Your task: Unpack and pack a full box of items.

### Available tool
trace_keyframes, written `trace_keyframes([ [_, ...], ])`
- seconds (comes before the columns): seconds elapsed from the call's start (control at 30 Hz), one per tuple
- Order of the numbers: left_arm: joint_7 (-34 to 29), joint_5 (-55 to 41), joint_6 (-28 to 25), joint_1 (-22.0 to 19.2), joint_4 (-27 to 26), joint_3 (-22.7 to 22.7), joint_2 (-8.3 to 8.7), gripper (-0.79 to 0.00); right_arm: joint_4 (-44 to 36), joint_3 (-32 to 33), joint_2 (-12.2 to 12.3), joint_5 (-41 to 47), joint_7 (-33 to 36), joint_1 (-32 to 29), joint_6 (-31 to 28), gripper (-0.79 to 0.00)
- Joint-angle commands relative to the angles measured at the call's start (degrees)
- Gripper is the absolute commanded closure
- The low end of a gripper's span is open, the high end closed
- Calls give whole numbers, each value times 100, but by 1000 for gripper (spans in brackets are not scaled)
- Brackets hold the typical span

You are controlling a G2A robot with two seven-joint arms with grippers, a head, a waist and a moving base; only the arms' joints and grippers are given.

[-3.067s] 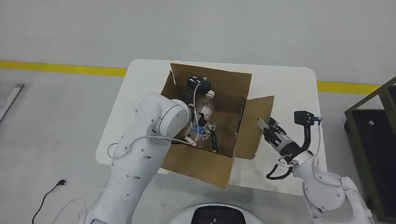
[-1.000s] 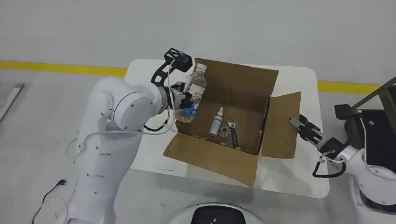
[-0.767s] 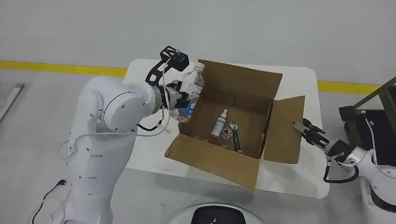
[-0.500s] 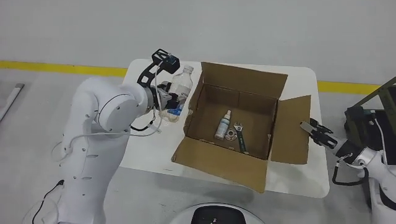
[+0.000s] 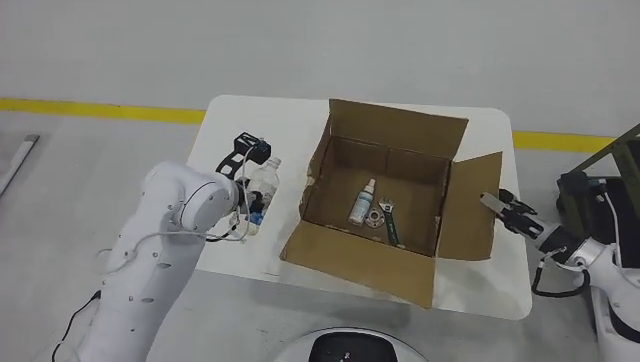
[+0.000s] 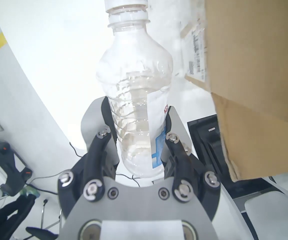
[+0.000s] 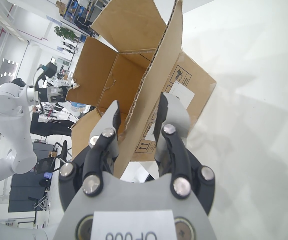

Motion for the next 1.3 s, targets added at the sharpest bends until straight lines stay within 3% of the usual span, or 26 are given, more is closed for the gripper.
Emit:
trace_keyframes([
  [0.0,0,209,65,82,149,77,43,0,-13,-10,6,1,-63,-19,-10,-785],
  [0.07,0,53,299,147,362,63,57,0,-26,-18,12,18,-160,-50,-13,-785],
  [0.43,588,536,290,305,983,369,60,0,50,77,69,82,-378,-159,-62,-785],
  [0.83,1176,970,638,-2,1943,864,-84,0,122,-1,156,65,-399,85,8,-785],
  [1.27,1501,1386,921,9,2419,812,-113,0,95,-207,230,-48,-433,178,131,-785],
])
